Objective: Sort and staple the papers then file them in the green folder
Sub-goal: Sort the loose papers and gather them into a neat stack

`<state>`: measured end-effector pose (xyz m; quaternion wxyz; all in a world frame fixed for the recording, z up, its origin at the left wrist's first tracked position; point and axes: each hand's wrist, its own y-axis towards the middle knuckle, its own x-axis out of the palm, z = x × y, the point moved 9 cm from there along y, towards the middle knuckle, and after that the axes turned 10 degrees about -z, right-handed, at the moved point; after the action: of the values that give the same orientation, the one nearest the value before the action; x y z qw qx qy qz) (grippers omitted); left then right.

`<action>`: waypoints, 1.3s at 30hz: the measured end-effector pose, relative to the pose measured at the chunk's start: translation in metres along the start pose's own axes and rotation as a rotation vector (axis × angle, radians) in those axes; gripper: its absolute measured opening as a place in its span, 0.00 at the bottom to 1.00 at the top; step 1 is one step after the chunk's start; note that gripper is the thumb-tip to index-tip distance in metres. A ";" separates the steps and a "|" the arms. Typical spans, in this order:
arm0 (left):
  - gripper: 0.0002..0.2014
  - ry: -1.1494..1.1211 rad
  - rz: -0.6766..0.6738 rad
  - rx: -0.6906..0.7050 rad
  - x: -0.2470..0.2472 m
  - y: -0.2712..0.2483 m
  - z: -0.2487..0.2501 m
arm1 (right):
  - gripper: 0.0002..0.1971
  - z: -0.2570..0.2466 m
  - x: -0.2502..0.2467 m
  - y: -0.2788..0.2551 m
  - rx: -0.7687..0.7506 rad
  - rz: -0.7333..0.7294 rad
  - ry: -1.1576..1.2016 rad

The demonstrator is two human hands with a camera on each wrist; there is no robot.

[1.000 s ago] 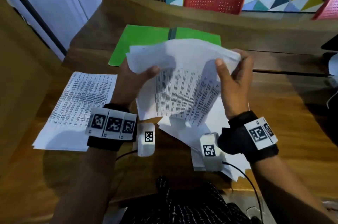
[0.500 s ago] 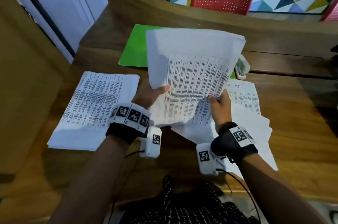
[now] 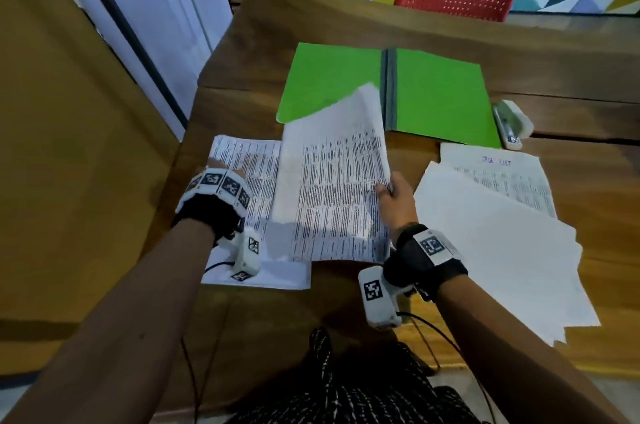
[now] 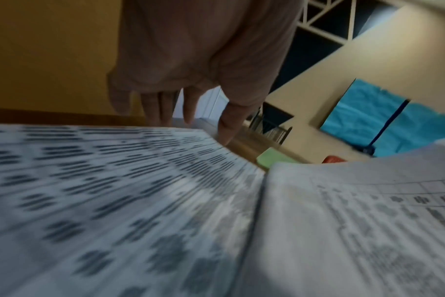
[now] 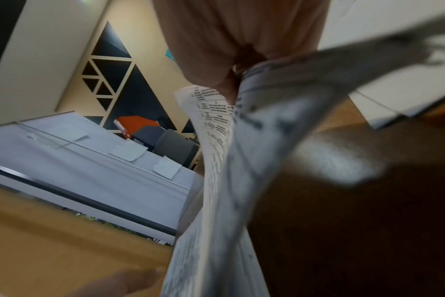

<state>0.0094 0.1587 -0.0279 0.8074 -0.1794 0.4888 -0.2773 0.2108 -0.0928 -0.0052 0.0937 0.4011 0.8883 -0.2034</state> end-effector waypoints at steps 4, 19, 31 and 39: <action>0.25 0.140 0.044 0.003 0.007 -0.008 -0.029 | 0.11 0.018 0.019 -0.005 0.093 -0.019 0.002; 0.20 0.024 -0.045 -0.044 0.062 -0.035 -0.007 | 0.18 0.044 0.048 -0.018 0.269 0.042 -0.312; 0.33 -0.011 0.010 0.141 0.088 -0.069 0.053 | 0.19 0.060 -0.044 -0.005 0.259 -0.074 -0.439; 0.15 0.294 -0.305 0.523 0.221 -0.143 0.144 | 0.24 0.119 -0.161 -0.033 0.490 -0.038 -0.709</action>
<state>0.1798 -0.0879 -0.0347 0.6962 0.0045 0.4799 -0.5338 0.2926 -0.2734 -0.0497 0.2913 0.3003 0.7340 -0.5350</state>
